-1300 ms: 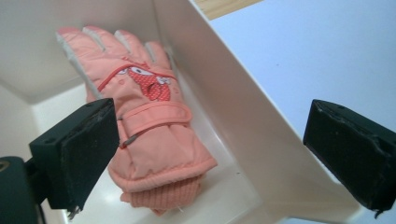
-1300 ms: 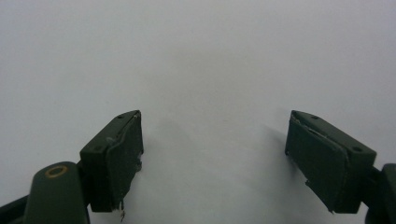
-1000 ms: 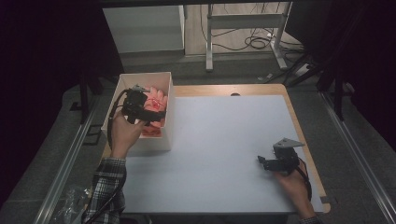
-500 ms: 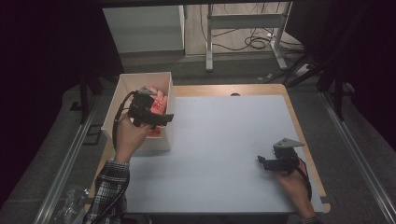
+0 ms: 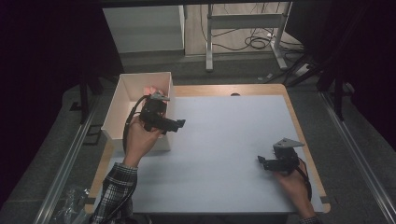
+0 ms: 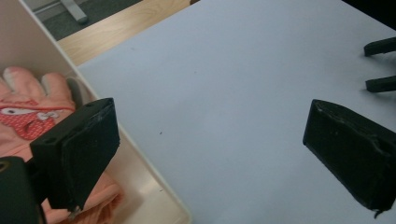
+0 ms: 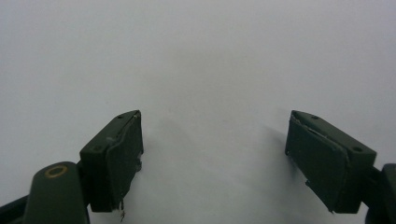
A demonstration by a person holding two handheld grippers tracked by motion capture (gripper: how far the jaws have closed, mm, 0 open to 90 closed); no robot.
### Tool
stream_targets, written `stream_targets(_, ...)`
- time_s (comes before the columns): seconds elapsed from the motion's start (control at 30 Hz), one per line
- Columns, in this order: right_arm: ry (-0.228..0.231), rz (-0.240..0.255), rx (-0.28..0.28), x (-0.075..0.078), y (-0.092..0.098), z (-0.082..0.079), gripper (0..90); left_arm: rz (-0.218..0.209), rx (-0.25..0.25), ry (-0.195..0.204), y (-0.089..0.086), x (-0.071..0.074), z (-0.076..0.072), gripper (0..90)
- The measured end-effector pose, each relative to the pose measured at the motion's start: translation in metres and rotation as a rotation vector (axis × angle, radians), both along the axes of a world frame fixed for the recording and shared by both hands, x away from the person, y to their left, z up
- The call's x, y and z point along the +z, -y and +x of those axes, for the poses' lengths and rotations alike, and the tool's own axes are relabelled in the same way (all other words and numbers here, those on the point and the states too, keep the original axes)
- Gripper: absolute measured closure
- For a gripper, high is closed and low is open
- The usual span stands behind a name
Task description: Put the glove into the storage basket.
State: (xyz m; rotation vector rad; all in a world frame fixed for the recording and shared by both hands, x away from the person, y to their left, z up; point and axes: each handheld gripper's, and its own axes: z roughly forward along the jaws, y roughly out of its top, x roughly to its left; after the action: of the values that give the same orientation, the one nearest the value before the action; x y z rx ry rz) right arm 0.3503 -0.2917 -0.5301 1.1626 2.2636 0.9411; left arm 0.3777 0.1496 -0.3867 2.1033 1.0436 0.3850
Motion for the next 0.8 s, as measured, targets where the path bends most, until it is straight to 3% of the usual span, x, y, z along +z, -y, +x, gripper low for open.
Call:
stream_targets(0.57,-0.001,-0.001,0.0,0.0,0.0,0.0,19.4,-0.019,-0.105,0.003,0.042,-0.014,-0.006,3.6)
stream_targets(0.8,-0.002,-0.001,0.0,0.0,0.0,0.0,19.4,-0.049,-0.155,-0.008,0.057,-0.024,-0.009,3.4)
